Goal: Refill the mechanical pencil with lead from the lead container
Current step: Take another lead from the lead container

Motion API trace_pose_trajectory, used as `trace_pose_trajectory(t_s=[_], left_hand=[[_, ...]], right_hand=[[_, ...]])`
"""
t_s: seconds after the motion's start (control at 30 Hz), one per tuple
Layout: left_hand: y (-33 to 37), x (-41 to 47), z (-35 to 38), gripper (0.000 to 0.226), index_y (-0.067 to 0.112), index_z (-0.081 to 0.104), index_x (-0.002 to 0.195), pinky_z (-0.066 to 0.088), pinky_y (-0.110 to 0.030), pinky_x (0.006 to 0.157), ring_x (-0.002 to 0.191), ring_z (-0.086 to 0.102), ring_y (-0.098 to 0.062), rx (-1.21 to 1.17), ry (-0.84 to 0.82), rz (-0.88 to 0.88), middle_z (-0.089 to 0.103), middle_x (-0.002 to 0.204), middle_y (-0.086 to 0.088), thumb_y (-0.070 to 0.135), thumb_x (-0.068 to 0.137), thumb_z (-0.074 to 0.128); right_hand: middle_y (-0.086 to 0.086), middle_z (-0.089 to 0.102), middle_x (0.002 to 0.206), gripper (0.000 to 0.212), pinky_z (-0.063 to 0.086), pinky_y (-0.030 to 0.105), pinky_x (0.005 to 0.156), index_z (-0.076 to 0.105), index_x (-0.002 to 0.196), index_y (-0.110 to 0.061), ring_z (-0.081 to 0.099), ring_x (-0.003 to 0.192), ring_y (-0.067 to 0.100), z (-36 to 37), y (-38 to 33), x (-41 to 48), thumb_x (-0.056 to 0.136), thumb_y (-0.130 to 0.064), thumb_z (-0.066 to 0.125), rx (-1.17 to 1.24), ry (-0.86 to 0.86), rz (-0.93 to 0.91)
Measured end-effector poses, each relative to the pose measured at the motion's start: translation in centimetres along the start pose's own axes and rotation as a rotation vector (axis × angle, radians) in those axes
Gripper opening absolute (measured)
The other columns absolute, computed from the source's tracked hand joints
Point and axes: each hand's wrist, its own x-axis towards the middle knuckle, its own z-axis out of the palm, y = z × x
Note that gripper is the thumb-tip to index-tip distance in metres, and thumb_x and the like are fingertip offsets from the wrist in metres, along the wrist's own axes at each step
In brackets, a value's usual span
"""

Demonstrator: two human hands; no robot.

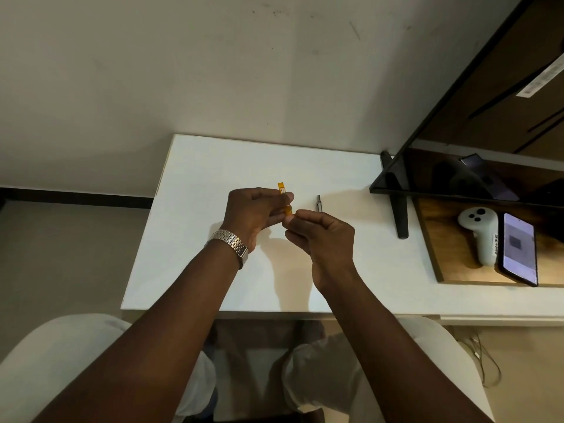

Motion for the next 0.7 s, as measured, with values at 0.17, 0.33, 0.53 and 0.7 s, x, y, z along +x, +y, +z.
trace_pose_trajectory(t_s=[0.17, 0.33, 0.53, 0.7], left_hand=[[0.07, -0.2, 0.15, 0.022, 0.001, 0.078, 0.097, 0.064, -0.026, 0.063, 0.072, 0.08, -0.022, 0.024, 0.008, 0.031, 0.081, 0.097, -0.019, 0.001, 0.078, 0.089], [0.07, -0.21, 0.17, 0.028, -0.003, 0.079, 0.104, 0.065, -0.028, 0.064, 0.077, 0.08, -0.026, 0.042, 0.004, 0.04, 0.081, 0.1, -0.02, 0.002, 0.079, 0.089], [-0.05, -0.16, 0.16, 0.03, -0.006, 0.078, 0.106, 0.067, -0.03, 0.067, 0.078, 0.079, -0.027, 0.067, 0.0, 0.053, 0.081, 0.101, -0.022, 0.002, 0.079, 0.089], [0.17, -0.12, -0.05, 0.031, -0.006, 0.077, 0.106, 0.066, -0.028, 0.067, 0.08, 0.08, -0.028, 0.053, -0.014, 0.046, 0.081, 0.102, -0.023, 0.002, 0.079, 0.089]], right_hand=[[0.017, 0.079, 0.083, 0.018, 0.066, 0.036, 0.079, 0.077, 0.094, 0.001, 0.08, 0.083, 0.031, 0.09, -0.05, -0.03, 0.079, 0.006, 0.084, 0.037, 0.011, 0.042], [0.016, 0.08, 0.081, 0.016, 0.066, 0.036, 0.078, 0.077, 0.087, -0.003, 0.08, 0.084, 0.033, 0.15, -0.18, -0.01, 0.078, 0.007, 0.084, 0.044, 0.033, 0.066], [0.024, 0.079, 0.09, 0.014, 0.067, 0.035, 0.076, 0.079, 0.083, -0.005, 0.079, 0.088, 0.04, 0.32, -0.11, -0.05, 0.077, 0.007, 0.084, -0.011, 0.073, 0.045], [0.016, 0.079, 0.081, 0.013, 0.067, 0.036, 0.077, 0.077, 0.091, 0.0, 0.08, 0.083, 0.033, 0.01, -0.42, 0.06, 0.081, 0.007, 0.082, 0.066, 0.048, 0.041]])
